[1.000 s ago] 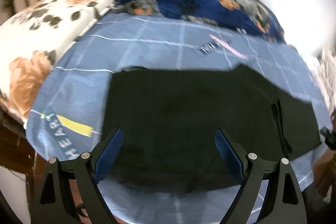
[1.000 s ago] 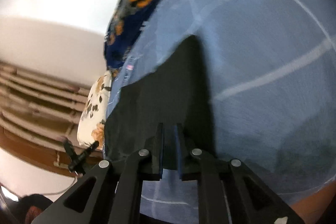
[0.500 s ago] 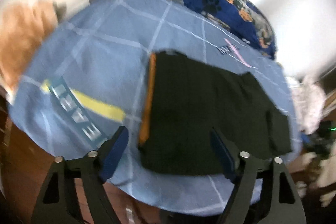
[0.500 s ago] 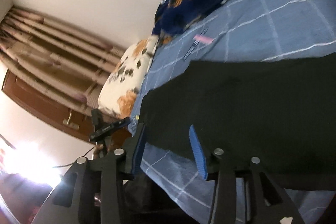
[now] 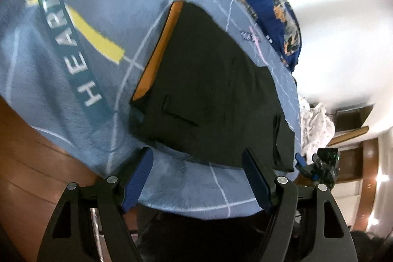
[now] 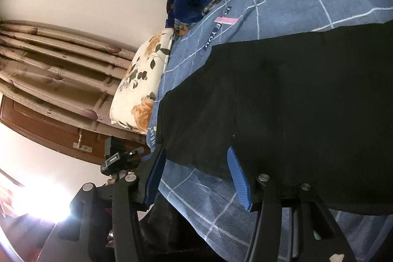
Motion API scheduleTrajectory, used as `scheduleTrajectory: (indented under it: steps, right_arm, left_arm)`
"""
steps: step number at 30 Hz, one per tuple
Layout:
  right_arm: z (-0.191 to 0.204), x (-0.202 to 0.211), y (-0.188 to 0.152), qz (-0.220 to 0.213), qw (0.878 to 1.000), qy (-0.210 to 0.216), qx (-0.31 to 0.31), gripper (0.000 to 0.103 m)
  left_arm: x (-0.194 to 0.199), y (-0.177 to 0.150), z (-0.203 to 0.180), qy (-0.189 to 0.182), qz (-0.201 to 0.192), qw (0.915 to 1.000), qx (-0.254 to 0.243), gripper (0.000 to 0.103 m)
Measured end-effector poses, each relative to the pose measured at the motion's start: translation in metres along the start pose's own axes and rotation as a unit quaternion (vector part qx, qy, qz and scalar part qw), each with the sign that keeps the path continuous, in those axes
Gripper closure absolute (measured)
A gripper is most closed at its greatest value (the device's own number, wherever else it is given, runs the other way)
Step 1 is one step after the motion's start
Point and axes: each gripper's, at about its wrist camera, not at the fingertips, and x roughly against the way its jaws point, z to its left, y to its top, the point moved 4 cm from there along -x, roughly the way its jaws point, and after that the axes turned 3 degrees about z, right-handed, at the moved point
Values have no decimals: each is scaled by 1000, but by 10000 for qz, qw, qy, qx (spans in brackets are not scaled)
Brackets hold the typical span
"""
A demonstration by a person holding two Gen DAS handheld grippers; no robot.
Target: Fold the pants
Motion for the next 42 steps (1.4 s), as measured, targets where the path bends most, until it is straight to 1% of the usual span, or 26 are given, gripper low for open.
scheduleTrajectory:
  steps: [2,4,5,9,10,11,12,13,15,16,17,20,23,26,27,29,31,33,34,36,38,42]
  right_arm:
    - [-1,2,0,-31,10000,11,-41,50]
    - [-1,2,0,-61,10000,32,-48,50]
    - [-1,2,0,-76,10000,34,-45,49]
    - [-2,1,-1,-63,10000,17,-63,46]
    - [-3,0,-1,-58,9999,10,-92,45]
    - [-4,0,-1,-52,9999,14,-126,45]
    - [-5,-1,-1,-44,9999,26,-154,45]
    - [-6,0,-2,-47,9999,24,-160,45]
    - [-7,1,-2,-59,9998,14,-169,43]
    - [-8,1,-2,-68,9998,20,-186,42]
    - [-9,0,-2,-71,9997,27,-218,41]
    - [-11,-1,-4,-47,9996,45,-267,41]
    - [-10,-2,-4,-35,9997,32,-255,40]
    - [-11,-3,-5,-42,9995,63,-315,38]
    - [-12,-4,-5,-32,9994,68,-350,38]
    - [-13,-5,-6,-9,9992,64,-396,38]
    - [-13,-6,-6,-7,9992,54,-389,37]
    - [-13,-5,-7,-29,9992,54,-399,35]
    - [-14,-5,-7,-32,9991,68,-429,34]
    - [-14,-7,-6,-33,9988,79,-480,32]
    - [-14,-9,-7,-7,9988,73,-494,32]
    - [-12,-11,-7,41,9988,84,-480,30]
  left_arm:
    - [-9,2,2,22,71,10000,-7,29]
    - [-16,4,4,270,43,9995,-162,29]
    - [-18,6,4,300,2,9994,-195,29]
    - [-13,7,3,36,-259,9993,-284,29]
    - [-10,6,5,-86,-342,9990,-278,29]
    - [-5,4,4,-320,-480,9978,-323,29]
    - [0,3,2,-474,-581,9965,-368,29]
    - [4,3,0,-540,-639,9956,-413,29]
    - [2,8,0,-324,-616,9968,-401,29]
    - [0,10,3,-290,-588,9972,-357,29]
    - [-4,12,6,-280,-543,9978,-259,29]
    - [-3,17,7,-354,-593,9976,-77,30]
    - [-2,20,9,-356,-621,9974,-24,29]
    - [-3,26,3,-330,-655,9972,-125,29]
    - [-2,27,1,-366,-700,9968,-152,29]
    - [7,26,-5,-623,-895,9936,-292,28]
    - [11,27,-9,-699,-983,9919,-407,28]
    - [7,28,-2,-586,-882,9939,-322,28]
    - [3,27,4,-549,-825,9949,-192,28]
    - [-2,27,11,-531,-761,9957,-33,28]
    - [-1,28,13,-578,-774,9953,79,28]
    - [-4,32,9,-491,-758,9957,188,27]
